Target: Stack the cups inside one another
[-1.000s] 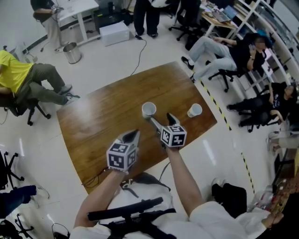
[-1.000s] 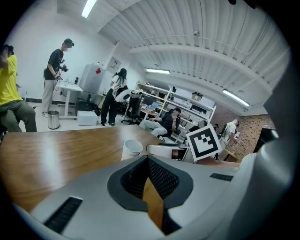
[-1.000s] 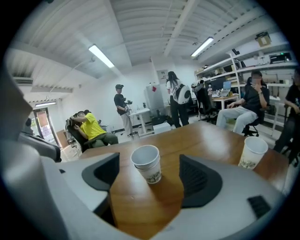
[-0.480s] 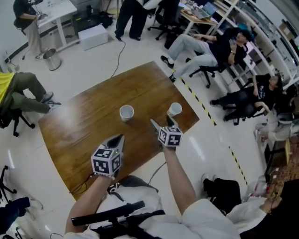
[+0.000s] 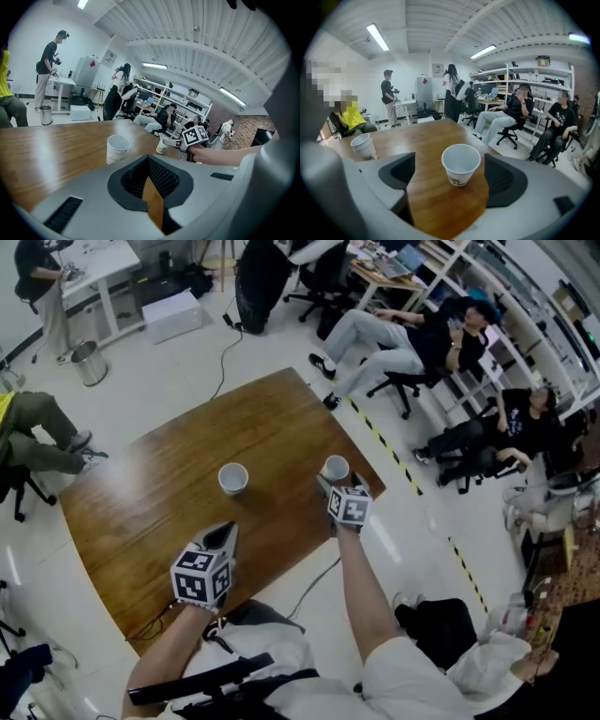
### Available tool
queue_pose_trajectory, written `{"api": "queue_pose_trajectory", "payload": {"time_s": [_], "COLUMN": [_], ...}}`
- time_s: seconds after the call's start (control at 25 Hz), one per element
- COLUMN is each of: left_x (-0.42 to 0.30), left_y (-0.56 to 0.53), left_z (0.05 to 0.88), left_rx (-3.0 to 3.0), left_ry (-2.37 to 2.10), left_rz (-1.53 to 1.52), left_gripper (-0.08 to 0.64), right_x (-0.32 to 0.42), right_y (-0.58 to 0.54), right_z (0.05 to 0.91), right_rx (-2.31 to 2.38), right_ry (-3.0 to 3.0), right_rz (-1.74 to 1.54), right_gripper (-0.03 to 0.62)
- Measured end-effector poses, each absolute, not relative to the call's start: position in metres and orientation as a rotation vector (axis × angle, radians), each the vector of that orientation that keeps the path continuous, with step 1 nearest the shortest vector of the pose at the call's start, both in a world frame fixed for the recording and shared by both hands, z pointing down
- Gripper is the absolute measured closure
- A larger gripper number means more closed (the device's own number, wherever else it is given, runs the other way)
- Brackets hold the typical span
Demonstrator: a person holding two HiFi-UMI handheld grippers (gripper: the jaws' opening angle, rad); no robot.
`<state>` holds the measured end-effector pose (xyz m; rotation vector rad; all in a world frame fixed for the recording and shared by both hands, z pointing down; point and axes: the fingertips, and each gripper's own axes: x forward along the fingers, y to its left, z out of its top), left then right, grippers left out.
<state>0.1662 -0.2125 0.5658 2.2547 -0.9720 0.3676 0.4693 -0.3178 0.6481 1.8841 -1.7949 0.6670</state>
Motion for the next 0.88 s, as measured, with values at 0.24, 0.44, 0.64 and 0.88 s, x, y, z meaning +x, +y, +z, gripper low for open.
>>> {"api": "queue_pose_trajectory", "payload": {"time_s": [0.24, 0.44, 0.64, 0.88], "left_x": [0.167, 0.162, 0.160, 0.157], "left_y": [-0.217, -0.224, -0.230, -0.235], "left_z": [0.580, 0.587, 0.594, 0.596], "left_rx": [2.228, 2.214, 2.183, 2.169], "left_ry": [-0.980, -0.979, -0.992, -0.995], "left_rz": [0.401, 0.413, 0.409, 0.408], "left_gripper": [0.568, 0.568, 0.568, 0.568], "right_x": [0.492, 0.490, 0.494, 0.497], "right_y": [-0.334, -0.345, -0.355, -0.355], "right_z": [0.669, 0.681, 0.691, 0.690], "right_rx": [1.862, 1.844, 1.828, 1.819], "right_ry": [-1.748, -1.759, -1.759, -1.744], "right_rz": [0.673, 0.687, 0.679, 0.677], "right_gripper": [0.102, 0.103, 0.121, 0.161]}}
